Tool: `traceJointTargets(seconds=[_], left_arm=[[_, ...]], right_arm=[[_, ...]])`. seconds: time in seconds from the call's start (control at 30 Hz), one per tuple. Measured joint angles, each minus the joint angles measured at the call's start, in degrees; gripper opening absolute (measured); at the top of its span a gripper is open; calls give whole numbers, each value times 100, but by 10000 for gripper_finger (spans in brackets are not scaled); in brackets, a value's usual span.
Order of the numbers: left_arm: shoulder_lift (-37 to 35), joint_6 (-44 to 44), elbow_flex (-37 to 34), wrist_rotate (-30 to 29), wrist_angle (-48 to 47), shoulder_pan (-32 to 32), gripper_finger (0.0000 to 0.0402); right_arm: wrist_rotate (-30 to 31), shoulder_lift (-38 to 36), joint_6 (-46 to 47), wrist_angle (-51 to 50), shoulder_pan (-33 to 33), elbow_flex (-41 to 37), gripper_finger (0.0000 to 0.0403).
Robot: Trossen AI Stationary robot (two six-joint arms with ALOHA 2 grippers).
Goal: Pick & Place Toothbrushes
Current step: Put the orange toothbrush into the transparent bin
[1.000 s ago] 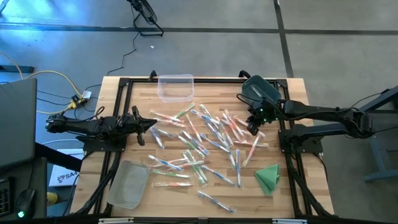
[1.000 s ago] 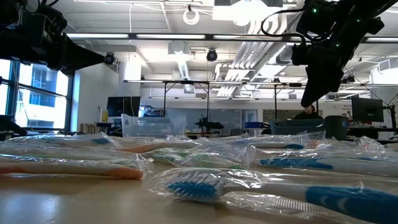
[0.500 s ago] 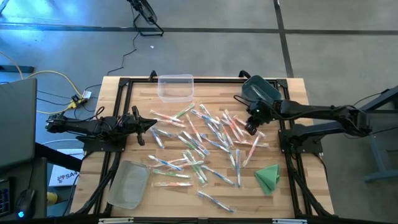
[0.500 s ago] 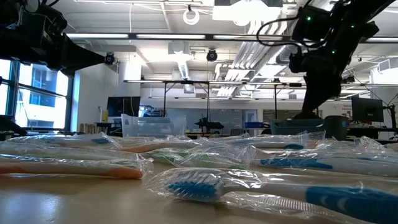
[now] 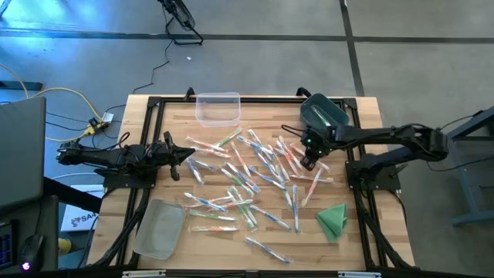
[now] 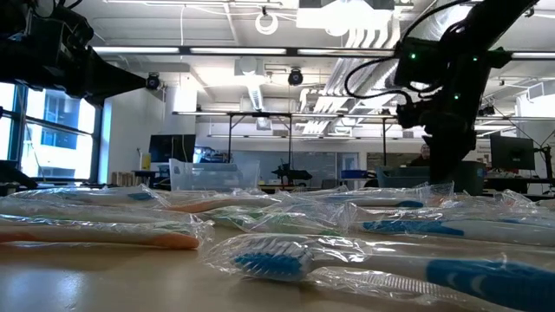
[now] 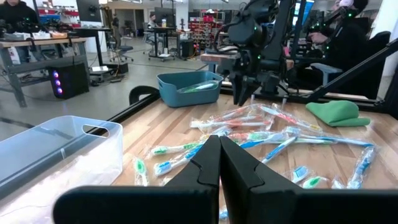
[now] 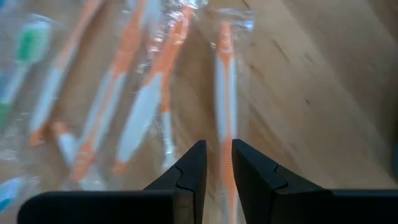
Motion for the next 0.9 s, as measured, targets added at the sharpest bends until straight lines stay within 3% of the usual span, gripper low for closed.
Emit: traceJointTargets(seconds=[0.9], left_arm=[[0,0,0,0,0,0,0]], right_arm=[[169,1019,-22,144,0,26,67]])
